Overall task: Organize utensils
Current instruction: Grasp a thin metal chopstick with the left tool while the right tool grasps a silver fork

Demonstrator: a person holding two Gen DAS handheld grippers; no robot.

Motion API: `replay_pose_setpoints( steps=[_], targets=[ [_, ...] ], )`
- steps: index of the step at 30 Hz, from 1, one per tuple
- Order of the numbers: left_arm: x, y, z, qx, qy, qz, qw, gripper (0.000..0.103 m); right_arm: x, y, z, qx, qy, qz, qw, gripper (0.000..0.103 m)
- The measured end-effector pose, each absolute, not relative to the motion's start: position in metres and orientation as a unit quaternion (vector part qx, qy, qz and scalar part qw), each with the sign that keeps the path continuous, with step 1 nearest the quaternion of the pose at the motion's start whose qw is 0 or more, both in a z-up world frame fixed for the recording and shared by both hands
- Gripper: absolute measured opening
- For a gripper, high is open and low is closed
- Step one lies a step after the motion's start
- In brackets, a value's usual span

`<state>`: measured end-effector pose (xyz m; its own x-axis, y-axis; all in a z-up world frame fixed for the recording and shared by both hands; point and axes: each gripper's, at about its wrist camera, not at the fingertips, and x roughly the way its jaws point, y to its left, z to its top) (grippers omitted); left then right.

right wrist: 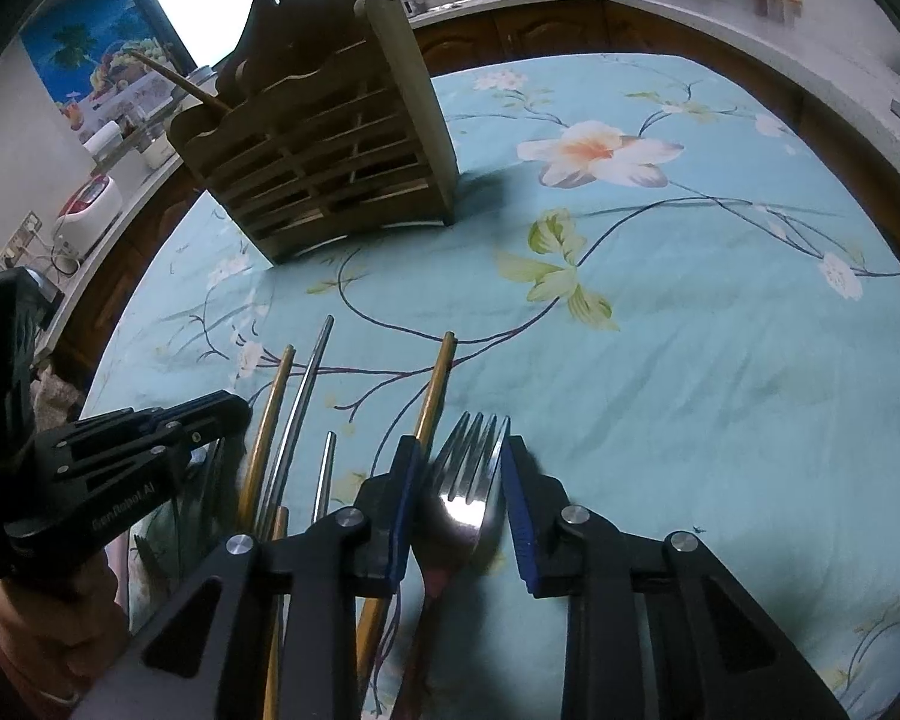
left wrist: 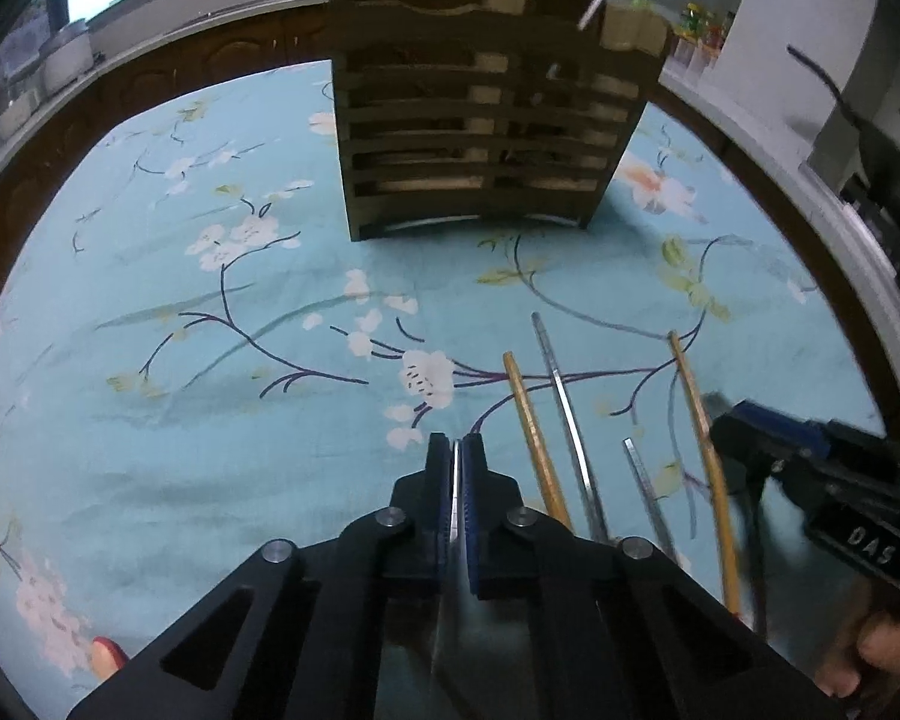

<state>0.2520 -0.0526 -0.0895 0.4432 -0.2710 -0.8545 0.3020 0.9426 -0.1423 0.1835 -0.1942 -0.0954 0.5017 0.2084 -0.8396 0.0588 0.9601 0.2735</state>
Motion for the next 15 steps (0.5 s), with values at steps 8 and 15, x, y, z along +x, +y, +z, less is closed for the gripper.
replay_pose_setpoints(
  steps=[8,15],
  targets=[
    [0.236,-0.031,-0.059,-0.032,0.477,-0.182,0.859,0.002,0.177,-0.192,-0.083,0.148,0.486,0.06,0.859,0.022],
    [0.214,-0.003,-0.028,-0.064,0.455,-0.189,0.868,0.002,0.171,-0.195,-0.06,0.162,0.463,0.069,0.869,0.021]
  ],
)
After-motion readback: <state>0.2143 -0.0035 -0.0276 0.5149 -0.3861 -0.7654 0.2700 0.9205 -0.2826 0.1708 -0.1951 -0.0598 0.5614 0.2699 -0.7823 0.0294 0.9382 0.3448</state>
